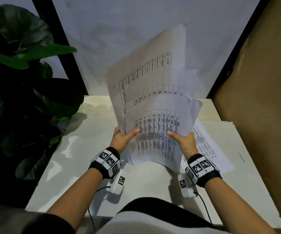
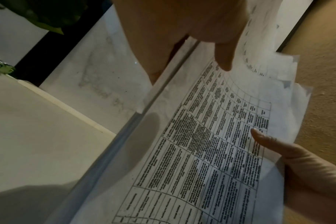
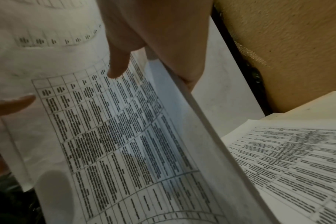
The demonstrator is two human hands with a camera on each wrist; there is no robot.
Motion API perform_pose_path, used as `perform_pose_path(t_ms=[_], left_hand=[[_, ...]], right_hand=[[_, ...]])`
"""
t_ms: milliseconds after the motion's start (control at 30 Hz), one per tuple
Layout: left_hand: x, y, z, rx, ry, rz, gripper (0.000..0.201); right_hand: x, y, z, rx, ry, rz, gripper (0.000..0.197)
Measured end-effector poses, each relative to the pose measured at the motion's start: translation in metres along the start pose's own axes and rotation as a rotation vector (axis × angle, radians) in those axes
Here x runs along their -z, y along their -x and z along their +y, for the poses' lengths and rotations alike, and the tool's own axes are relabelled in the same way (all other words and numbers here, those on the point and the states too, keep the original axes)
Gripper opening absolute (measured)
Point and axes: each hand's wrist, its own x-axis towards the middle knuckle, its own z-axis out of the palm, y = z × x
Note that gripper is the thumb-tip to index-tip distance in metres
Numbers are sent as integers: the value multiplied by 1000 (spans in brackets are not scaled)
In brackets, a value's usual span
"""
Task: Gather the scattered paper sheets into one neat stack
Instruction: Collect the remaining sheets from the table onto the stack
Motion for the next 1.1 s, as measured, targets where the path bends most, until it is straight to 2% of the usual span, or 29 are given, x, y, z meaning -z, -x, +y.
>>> perform_pose_path(t_ms=[33, 100, 200, 333, 433, 633, 767, 933, 1067, 1100], left_hand=[[-1, 1, 3, 17, -12, -3, 102], [-5, 7, 12, 39, -12, 26, 83], [-11, 10, 19, 18, -23, 22, 63], [-12, 19, 41, -134, 47, -32, 27], [-11, 17, 44, -266, 69, -85, 31], [-16, 14, 42, -224, 95, -85, 28], [-18, 14, 44, -177, 16, 15, 14], [-8, 15, 60, -329, 63, -29, 29], [-7, 9, 45, -271, 45, -33, 31], [-9, 8, 38, -227, 43, -46, 32]], right_hand=[[1, -1, 1, -1, 7, 1, 38], [3, -3, 1, 8, 17, 17, 21], [4, -3, -3, 71, -11, 63, 22], [4, -3, -14, 146, -96, 28, 25], [8, -4, -16, 161, -103, -10, 27], [15, -7, -11, 157, -91, 23, 24], [12, -7, -19, 151, -84, 43, 20], [14, -11, -32, 221, -113, -45, 22], [15, -19, -11, 95, 3, -106, 34], [15, -20, -2, 35, 62, -142, 30]])
